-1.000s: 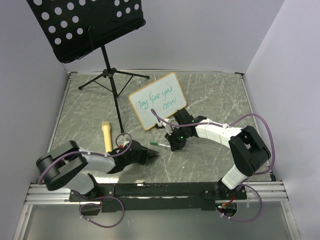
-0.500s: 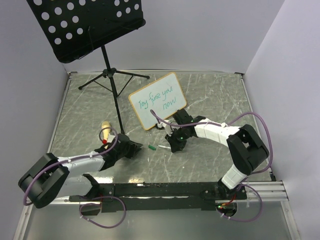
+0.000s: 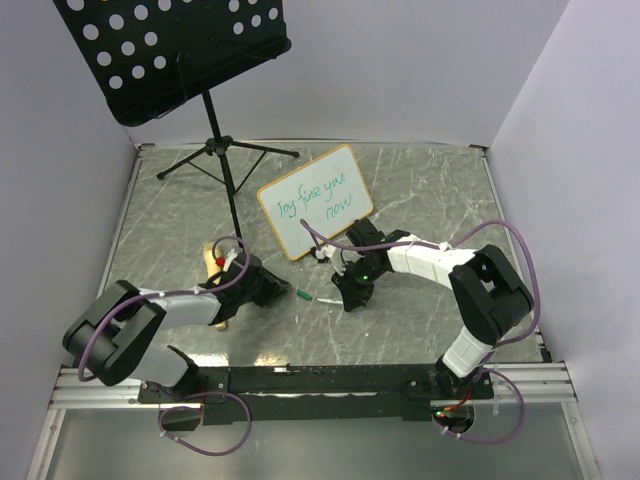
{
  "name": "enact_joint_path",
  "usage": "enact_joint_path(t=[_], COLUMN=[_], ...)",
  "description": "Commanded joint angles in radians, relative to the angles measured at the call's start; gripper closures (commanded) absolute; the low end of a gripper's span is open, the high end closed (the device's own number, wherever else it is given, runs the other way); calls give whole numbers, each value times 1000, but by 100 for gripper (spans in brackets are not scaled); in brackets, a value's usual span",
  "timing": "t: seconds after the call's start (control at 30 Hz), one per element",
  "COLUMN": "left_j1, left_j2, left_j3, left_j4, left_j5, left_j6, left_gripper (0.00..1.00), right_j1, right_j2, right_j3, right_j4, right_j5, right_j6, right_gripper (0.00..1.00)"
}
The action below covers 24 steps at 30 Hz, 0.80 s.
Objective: Write a sentence on the whiteboard
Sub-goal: Insert the whiteboard marker without the cap into the pen cap.
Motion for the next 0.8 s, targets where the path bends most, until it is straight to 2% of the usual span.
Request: enact_joint_path(t=[0.0, 0.77], left_j1=[4, 4], left_j2=[50, 97], left_j3=[27, 19], left_j4=[16, 17], left_j5=[36, 63], left_j6=[55, 33], left_gripper=[70, 73], right_j1=[-2, -3], right_j2=[29, 74], right_j3=[39, 83], right_j4=[12, 8], right_j5=[-16, -14], right_j6=[8, 56], right_gripper=[100, 100])
